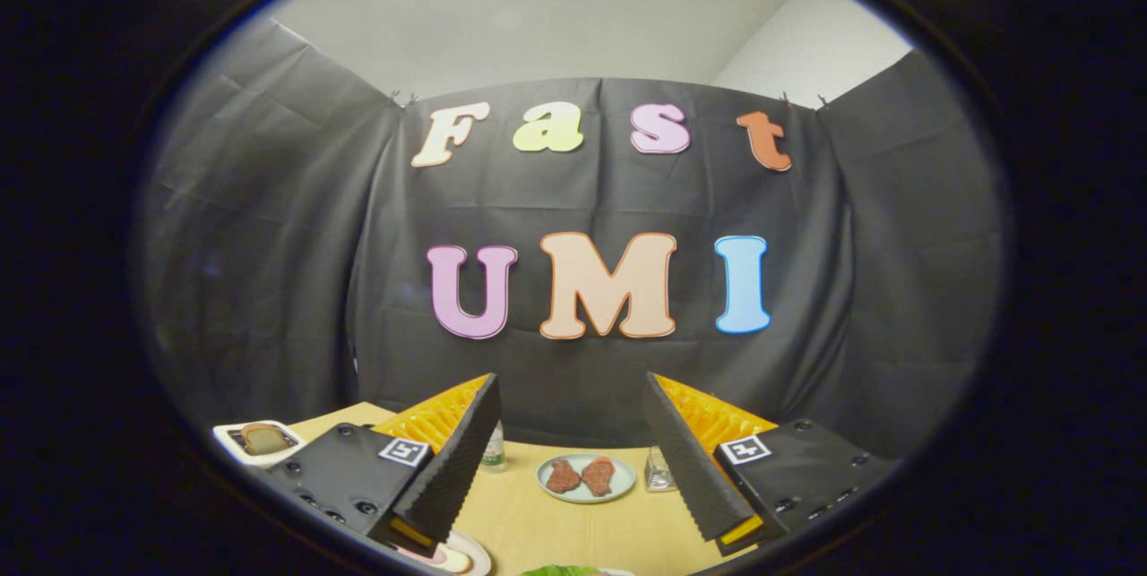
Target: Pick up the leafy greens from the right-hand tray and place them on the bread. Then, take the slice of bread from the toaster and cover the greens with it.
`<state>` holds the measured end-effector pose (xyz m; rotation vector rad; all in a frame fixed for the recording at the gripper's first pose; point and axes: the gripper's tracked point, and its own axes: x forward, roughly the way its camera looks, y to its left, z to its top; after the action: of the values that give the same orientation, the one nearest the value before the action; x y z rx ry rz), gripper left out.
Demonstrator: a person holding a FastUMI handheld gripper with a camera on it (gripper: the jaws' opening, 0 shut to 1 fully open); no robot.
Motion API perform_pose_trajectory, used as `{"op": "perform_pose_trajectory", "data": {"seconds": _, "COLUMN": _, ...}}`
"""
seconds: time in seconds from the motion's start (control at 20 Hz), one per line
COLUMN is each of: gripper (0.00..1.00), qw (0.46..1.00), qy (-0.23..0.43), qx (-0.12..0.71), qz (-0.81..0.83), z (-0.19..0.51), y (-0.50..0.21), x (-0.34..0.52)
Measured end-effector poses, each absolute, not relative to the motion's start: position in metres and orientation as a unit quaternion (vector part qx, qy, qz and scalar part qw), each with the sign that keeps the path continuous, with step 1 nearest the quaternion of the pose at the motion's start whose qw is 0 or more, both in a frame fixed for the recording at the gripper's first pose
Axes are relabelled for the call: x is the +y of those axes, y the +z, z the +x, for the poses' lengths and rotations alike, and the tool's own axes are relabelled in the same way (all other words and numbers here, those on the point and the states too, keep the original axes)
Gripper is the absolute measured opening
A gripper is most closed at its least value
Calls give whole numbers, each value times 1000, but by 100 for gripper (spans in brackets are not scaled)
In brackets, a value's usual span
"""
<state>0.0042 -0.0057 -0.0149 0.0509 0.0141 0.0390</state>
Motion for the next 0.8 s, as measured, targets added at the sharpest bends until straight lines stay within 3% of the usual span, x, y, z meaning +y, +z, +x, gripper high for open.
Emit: {"op": "perform_pose_trajectory", "data": {"seconds": 0.8, "gripper": 100, "qw": 989, "qy": 127, "qx": 64, "qz": -33, "z": -12, "y": -69, "x": -18}}
